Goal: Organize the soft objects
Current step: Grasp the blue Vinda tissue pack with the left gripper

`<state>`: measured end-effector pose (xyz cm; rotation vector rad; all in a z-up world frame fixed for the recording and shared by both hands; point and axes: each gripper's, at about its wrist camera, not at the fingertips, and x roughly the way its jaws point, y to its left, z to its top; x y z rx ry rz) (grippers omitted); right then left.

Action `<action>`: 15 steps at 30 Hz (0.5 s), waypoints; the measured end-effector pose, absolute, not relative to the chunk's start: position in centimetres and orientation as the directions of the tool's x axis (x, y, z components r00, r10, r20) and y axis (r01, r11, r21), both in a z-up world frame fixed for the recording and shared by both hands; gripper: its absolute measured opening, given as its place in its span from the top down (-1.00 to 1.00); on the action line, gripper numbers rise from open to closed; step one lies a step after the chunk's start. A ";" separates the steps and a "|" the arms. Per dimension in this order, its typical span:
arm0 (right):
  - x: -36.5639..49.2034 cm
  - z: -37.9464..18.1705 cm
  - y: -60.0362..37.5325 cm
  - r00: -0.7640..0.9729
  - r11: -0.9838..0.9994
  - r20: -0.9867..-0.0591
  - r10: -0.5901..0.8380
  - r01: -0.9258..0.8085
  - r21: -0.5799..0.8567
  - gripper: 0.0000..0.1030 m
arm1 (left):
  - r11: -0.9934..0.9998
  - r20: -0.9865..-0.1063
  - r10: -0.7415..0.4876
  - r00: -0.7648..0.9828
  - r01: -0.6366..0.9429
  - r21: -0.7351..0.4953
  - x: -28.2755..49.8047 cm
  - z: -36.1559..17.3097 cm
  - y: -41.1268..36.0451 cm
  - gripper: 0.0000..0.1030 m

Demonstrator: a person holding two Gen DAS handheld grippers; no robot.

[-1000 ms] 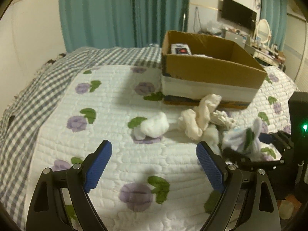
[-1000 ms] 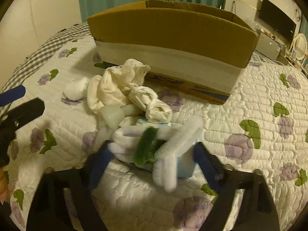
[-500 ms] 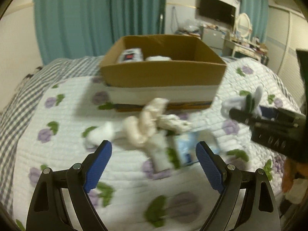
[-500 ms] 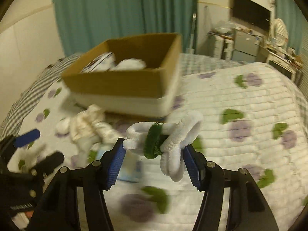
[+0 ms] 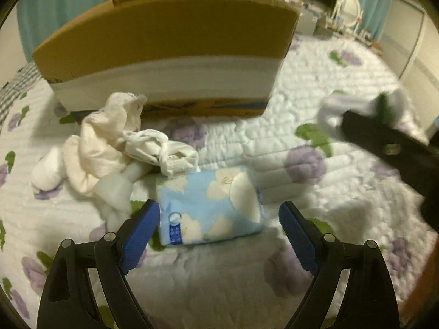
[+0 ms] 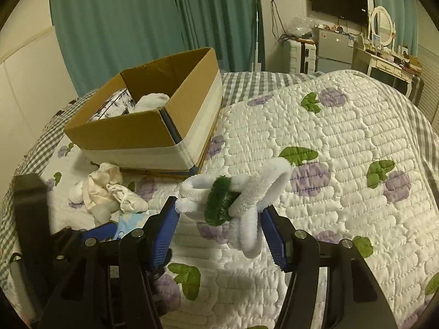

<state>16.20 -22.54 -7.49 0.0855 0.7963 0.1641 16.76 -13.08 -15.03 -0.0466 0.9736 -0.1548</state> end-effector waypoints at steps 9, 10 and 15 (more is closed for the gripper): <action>15.9 -7.5 -22.4 0.692 0.986 -0.703 0.165 -0.111 0.122 -0.16 | 0.992 -0.848 -0.117 0.517 0.092 -0.081 17.0 -16.3 -12.6 0.05; 15.8 -7.5 -22.4 0.694 0.986 -0.701 0.166 -0.112 0.122 -0.16 | 0.992 -0.847 -0.125 0.516 0.092 -0.091 16.8 -16.2 -12.3 0.21; 15.2 -7.2 -22.4 0.704 0.987 -0.692 0.161 -0.109 0.119 -0.16 | 0.987 -0.847 -0.159 0.507 0.096 -0.128 15.2 -15.5 -10.7 0.63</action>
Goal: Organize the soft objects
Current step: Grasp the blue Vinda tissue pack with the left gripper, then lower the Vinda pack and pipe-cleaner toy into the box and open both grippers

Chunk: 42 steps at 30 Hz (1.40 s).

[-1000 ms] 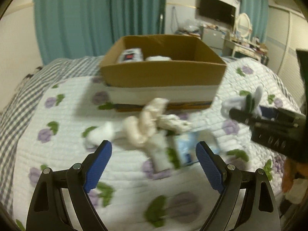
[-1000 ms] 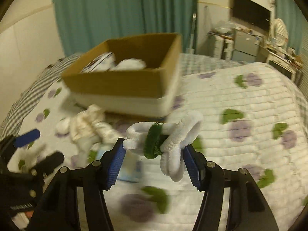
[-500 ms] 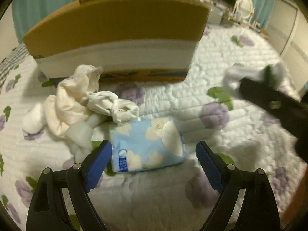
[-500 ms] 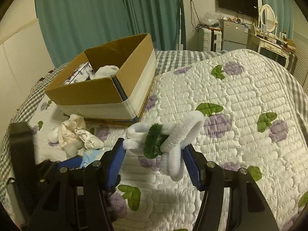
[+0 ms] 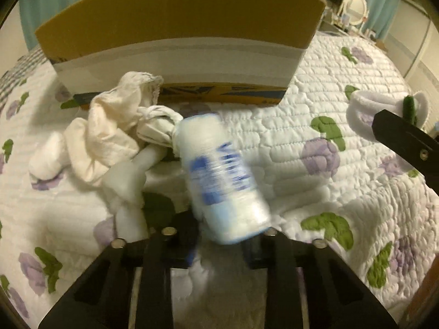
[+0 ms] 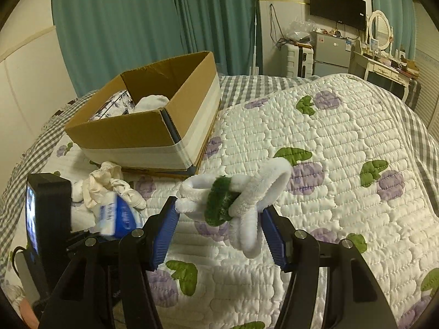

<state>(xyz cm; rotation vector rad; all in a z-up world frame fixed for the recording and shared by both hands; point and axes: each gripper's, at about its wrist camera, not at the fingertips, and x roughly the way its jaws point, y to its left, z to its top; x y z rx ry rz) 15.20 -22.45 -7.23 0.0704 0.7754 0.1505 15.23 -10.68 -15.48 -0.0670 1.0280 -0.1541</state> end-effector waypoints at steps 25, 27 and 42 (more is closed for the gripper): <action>15.2 6.8 -17.8 0.820 0.961 -0.510 0.261 -0.271 0.055 -0.16 | 0.975 -0.592 -0.145 0.793 0.215 0.049 12.9 2.4 -6.2 0.63; 16.9 7.5 -17.1 0.819 0.956 -0.503 0.276 -0.286 0.059 -0.16 | 0.976 -0.581 -0.116 0.806 0.201 0.084 14.6 3.0 -6.0 0.63; 30.4 1.9 -14.7 0.751 0.937 -0.566 0.339 -0.324 0.131 -0.24 | 0.939 -0.624 -0.138 0.769 0.303 0.166 26.8 -1.9 -5.6 0.27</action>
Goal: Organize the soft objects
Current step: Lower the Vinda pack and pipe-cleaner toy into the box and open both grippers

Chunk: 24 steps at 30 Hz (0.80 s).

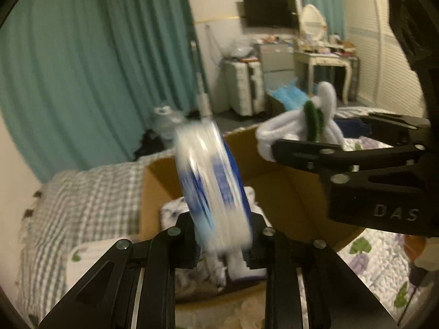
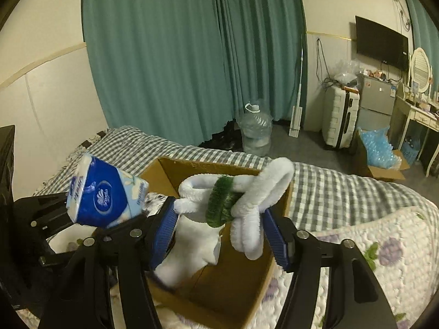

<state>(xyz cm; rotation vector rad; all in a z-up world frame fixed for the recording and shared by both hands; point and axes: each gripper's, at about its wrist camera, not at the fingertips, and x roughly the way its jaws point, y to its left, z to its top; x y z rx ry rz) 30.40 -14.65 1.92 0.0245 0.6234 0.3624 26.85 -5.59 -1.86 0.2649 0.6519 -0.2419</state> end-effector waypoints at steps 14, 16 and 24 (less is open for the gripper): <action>27.5 5.8 -15.9 0.822 0.963 -0.505 0.263 -0.258 0.082 -0.76 | 0.963 -0.518 -0.091 0.851 0.207 0.170 24.2 1.9 -2.6 -0.52; 25.7 7.9 -15.9 0.841 0.967 -0.481 0.247 -0.246 0.066 -0.79 | 0.968 -0.471 -0.088 0.878 0.187 0.166 22.0 4.1 -1.7 -0.53; 15.3 17.3 -15.8 0.924 0.986 -0.351 0.155 -0.166 0.000 -0.99 | 0.990 -0.294 -0.088 0.952 0.117 0.083 12.4 13.3 2.5 -0.82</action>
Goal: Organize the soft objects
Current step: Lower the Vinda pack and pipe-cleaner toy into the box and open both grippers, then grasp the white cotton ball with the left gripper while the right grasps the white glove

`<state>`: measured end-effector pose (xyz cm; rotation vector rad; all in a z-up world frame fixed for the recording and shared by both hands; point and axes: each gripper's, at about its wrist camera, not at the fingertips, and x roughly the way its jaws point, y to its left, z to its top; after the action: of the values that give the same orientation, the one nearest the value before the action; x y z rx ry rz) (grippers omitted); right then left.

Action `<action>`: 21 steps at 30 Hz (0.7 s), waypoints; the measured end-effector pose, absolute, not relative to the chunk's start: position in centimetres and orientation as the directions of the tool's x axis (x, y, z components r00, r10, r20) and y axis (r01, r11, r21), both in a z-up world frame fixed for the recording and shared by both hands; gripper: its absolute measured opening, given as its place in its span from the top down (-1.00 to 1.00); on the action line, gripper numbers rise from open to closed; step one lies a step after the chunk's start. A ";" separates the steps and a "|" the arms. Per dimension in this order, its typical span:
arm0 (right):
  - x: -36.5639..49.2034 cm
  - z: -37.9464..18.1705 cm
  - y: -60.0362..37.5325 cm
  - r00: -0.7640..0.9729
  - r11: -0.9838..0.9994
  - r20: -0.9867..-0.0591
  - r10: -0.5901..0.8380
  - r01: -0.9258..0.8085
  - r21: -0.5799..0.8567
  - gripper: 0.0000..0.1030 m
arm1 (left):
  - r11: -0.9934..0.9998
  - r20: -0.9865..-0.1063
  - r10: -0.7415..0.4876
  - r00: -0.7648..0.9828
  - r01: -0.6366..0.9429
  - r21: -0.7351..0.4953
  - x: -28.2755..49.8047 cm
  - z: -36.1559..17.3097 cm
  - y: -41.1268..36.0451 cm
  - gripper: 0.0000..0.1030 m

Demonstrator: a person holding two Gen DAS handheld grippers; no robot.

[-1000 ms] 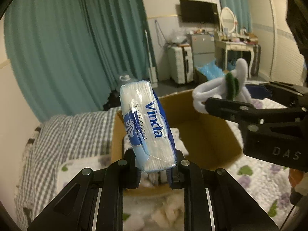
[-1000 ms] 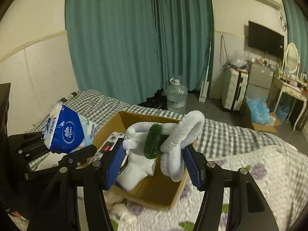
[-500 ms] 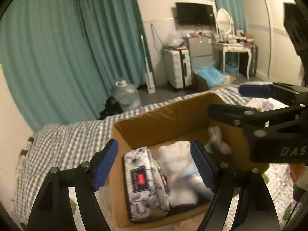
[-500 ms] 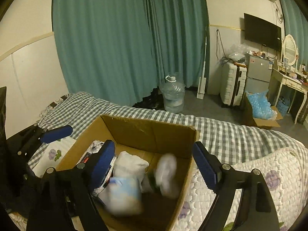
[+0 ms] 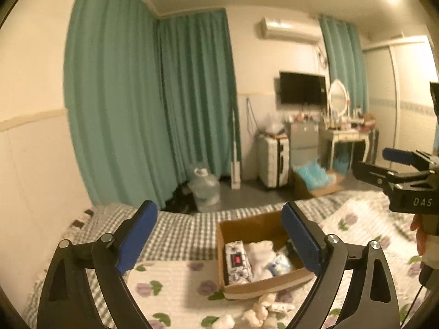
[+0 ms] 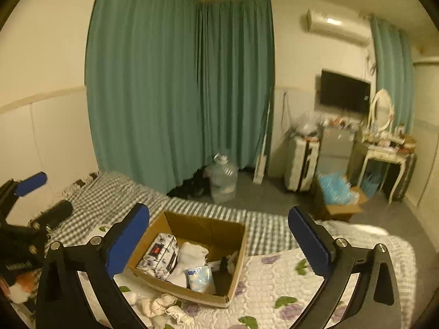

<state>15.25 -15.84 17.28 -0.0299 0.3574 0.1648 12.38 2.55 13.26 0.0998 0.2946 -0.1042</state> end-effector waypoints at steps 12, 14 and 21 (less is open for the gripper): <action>8.2 12.4 -10.9 0.872 0.967 -0.428 0.240 -0.256 0.021 -0.99 | 0.980 -0.360 -0.104 0.927 0.158 0.125 7.4 11.0 5.8 -0.82; 8.9 9.5 -10.2 0.853 0.965 -0.463 0.240 -0.261 0.019 -0.99 | 0.976 -0.418 -0.099 0.903 0.170 0.137 8.2 8.4 5.8 -0.82; 13.3 0.4 -9.8 0.788 0.965 -0.568 0.237 -0.257 0.047 -0.99 | 0.983 -0.548 -0.105 0.830 0.169 0.067 12.9 0.1 5.6 -0.82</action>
<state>13.28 -9.83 0.39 -0.0335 0.6073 0.2659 12.88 5.63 0.07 0.1147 0.5737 -0.1460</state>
